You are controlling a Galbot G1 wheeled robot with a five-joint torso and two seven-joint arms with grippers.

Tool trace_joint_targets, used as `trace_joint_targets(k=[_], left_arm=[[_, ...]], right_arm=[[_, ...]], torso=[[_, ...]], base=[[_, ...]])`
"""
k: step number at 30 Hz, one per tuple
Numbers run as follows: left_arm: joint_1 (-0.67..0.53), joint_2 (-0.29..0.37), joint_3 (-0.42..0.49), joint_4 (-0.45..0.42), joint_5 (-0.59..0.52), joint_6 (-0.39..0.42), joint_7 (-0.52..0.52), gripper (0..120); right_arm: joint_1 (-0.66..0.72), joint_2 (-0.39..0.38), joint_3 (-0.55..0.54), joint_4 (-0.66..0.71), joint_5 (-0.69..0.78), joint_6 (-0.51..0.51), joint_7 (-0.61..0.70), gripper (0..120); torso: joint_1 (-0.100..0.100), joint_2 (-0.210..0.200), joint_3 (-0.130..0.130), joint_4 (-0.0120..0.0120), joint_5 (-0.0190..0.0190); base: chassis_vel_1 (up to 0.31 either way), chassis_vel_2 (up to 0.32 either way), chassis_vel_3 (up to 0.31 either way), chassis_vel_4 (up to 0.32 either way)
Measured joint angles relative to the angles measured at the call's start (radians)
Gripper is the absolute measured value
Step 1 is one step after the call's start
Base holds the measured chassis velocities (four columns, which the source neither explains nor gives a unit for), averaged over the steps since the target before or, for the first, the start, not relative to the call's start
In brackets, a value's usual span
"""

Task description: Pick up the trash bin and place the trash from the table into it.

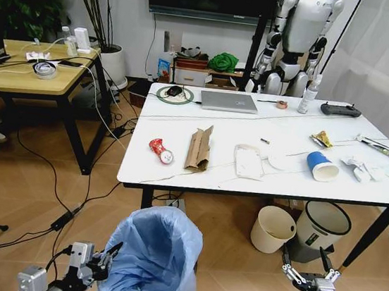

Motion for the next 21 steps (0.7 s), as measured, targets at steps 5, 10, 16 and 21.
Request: trace_joint_targets(k=[5, 10, 16, 21], left_arm=[[0.009, 0.001, -0.001, -0.001, 0.009, -0.006, 0.004, 0], [0.011, 0.002, 0.000, 0.002, 0.014, -0.016, 0.007, 0], [0.012, 0.009, -0.003, 0.013, 0.029, -0.028, 0.027, 0], [0.006, 0.008, -0.011, 0.013, 0.033, -0.038, 0.027, 0]], right_arm=[[-0.007, -0.001, 0.002, 0.004, 0.001, 0.001, 0.000, 100], [-0.008, 0.003, 0.002, -0.003, 0.001, 0.003, -0.003, 100], [-0.003, 0.002, 0.001, -0.006, 0.000, 0.002, -0.003, 100], [-0.025, 0.000, -0.004, 0.034, 0.031, -0.040, 0.011, 100]], torso=[[0.016, 0.036, 0.020, 0.0000, 0.0000], [0.027, 0.061, 0.034, -0.0001, -0.0001], [0.034, 0.076, 0.042, 0.0000, 0.0000], [0.034, 0.076, 0.042, 0.0001, 0.0003]], base=[[0.000, 0.000, 0.000, 0.000], [0.000, 0.000, 0.000, 0.000], [0.000, 0.000, 0.000, 0.000], [0.000, 0.000, 0.000, 0.000]])
